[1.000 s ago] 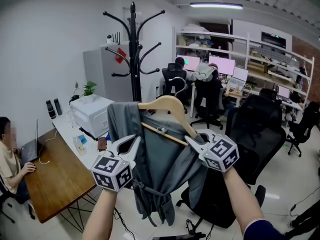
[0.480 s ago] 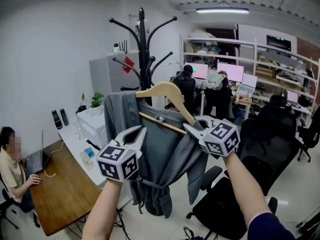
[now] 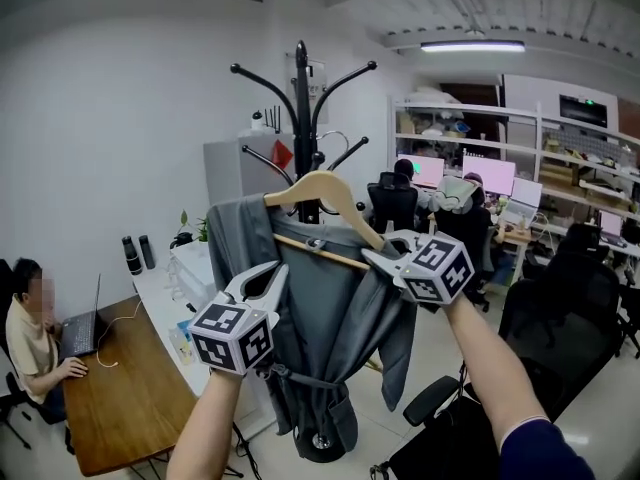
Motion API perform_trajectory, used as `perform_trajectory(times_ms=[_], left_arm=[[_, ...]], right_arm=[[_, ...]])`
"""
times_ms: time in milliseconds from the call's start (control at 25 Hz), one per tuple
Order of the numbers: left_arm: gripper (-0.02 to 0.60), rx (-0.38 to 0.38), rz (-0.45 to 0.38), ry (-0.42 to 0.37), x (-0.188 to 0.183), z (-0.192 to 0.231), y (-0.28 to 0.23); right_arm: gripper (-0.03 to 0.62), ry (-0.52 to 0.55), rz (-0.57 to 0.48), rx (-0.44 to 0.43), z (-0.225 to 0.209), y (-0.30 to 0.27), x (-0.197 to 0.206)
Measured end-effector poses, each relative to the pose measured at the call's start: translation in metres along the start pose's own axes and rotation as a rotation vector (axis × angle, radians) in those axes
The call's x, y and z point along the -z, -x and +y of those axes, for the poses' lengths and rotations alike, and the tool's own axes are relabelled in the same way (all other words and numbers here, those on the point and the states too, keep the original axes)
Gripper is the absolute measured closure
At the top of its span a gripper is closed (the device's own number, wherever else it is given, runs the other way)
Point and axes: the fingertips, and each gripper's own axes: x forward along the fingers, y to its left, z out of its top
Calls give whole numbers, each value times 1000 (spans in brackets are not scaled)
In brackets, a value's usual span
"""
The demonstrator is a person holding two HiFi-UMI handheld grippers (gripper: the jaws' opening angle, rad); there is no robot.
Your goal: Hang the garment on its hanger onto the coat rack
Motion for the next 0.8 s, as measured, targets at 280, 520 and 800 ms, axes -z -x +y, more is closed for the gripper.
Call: perform_trajectory(times_ms=[280, 520, 800], left_arm=[[581, -44, 19, -8, 14, 11, -8], [581, -87, 55, -6, 34, 16, -7], [581, -133, 98, -7, 57, 13, -6]], right_arm=[[563, -4, 6, -72, -5, -33, 23], [563, -6, 14, -137, 0, -57, 46], [562, -54, 31, -186, -9, -80, 81]])
